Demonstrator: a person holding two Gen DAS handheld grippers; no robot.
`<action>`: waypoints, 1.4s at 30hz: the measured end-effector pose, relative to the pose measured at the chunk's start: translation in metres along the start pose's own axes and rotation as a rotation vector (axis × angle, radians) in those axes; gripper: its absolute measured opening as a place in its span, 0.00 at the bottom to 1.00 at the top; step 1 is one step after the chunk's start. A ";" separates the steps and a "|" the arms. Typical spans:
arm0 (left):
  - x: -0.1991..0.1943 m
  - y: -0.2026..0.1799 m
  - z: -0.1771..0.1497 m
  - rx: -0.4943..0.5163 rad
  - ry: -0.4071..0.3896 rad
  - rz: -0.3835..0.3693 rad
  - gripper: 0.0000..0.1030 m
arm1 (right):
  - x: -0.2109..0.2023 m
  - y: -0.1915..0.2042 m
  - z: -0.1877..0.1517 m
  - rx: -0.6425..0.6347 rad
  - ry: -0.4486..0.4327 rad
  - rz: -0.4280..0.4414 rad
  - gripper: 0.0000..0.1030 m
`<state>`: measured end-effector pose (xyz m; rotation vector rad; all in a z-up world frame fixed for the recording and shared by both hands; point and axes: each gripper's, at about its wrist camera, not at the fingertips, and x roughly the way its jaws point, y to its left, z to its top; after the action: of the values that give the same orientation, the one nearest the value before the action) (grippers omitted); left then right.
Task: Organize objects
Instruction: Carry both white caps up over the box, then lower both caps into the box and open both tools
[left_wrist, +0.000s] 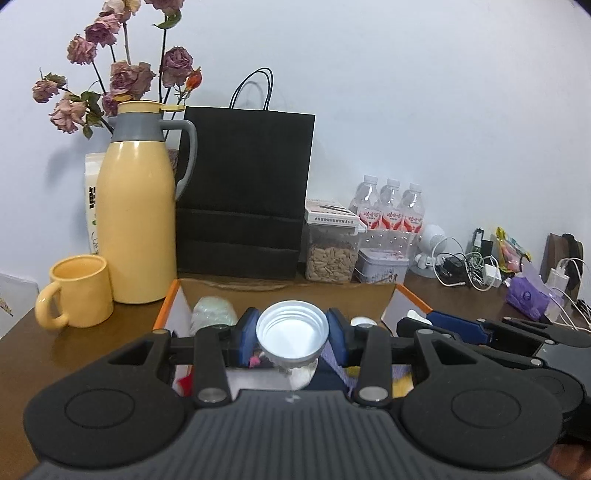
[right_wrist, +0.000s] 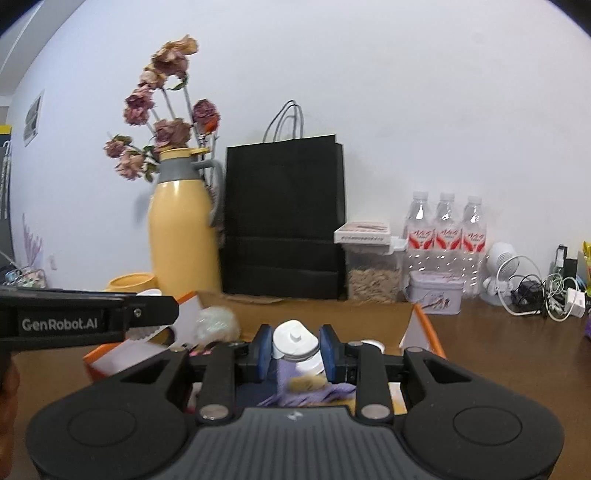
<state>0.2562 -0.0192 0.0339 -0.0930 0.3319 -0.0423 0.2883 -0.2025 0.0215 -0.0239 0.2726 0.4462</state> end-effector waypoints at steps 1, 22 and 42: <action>0.005 -0.001 0.001 0.000 -0.001 0.002 0.39 | 0.005 -0.003 0.001 0.001 0.000 -0.003 0.26; 0.053 0.009 -0.002 0.041 0.011 0.044 1.00 | 0.059 -0.021 -0.009 -0.012 0.092 -0.023 0.45; -0.038 0.026 -0.002 0.042 0.028 0.056 1.00 | -0.019 0.003 0.001 -0.037 0.057 -0.039 1.00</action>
<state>0.2204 0.0083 0.0415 -0.0417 0.3611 0.0051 0.2707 -0.2076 0.0275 -0.0777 0.3199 0.4123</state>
